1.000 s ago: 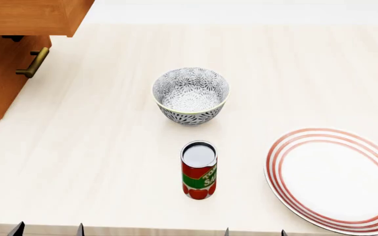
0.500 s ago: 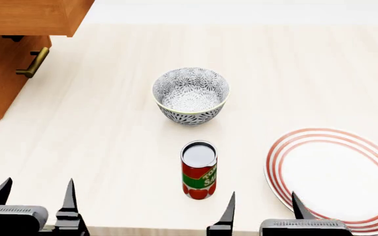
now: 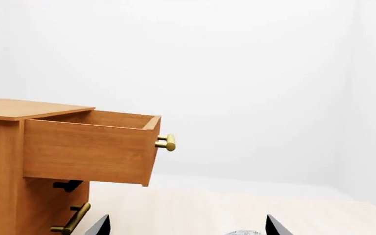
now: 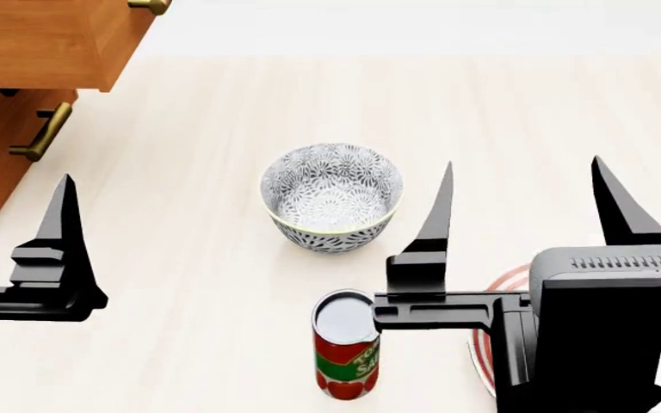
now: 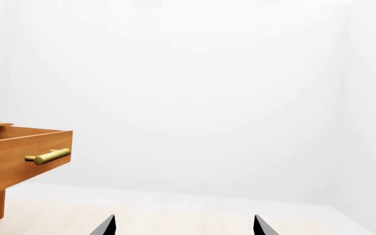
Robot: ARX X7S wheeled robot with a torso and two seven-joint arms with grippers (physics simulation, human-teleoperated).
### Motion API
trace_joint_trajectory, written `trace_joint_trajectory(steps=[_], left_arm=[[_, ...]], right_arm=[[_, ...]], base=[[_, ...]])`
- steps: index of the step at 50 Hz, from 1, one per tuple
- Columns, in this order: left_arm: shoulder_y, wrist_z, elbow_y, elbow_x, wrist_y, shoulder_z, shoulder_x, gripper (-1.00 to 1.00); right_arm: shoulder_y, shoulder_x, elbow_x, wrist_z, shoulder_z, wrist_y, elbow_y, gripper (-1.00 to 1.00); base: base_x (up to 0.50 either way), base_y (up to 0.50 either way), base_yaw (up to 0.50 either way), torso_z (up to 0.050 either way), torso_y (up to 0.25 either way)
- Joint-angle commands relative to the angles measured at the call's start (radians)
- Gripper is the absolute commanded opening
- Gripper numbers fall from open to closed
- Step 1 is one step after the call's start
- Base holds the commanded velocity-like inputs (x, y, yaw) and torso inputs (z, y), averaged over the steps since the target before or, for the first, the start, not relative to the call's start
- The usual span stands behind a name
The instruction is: Put the bowl on the plate.
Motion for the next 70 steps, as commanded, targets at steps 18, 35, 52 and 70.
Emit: trace_joint_trajectory(steps=[18,35,52,70], left_arm=[[-0.017,-0.027,-0.005,-0.028,0.004,-0.003,-0.025,1.00],[-0.008,-0.039,-0.017,-0.039,0.020,-0.003,-0.040,1.00],[0.008,-0.029,-0.075,-0.052,0.067,-0.016,-0.054,1.00],[0.023,-0.004,-0.123,-0.071,0.117,-0.043,-0.079,1.00]], right_arm=[[0.018,0.010,0.030,0.003,0.028,-0.010,0.001,1.00],[0.058,0.036,0.106,-0.050,0.078,0.035,0.045,1.00],[0.655,0.507,-0.119,-0.543,-0.627,-0.001,0.476,1.00],[0.409,0.255,-0.959,-1.446,-0.529,-0.619,0.750,1.00]], base=[[0.50,0.00,0.00,0.000,0.000],[0.30,0.00,0.00,0.000,0.001],[0.00,0.00,0.00,0.000,0.000],[0.00,0.00,0.00,0.000,0.000]])
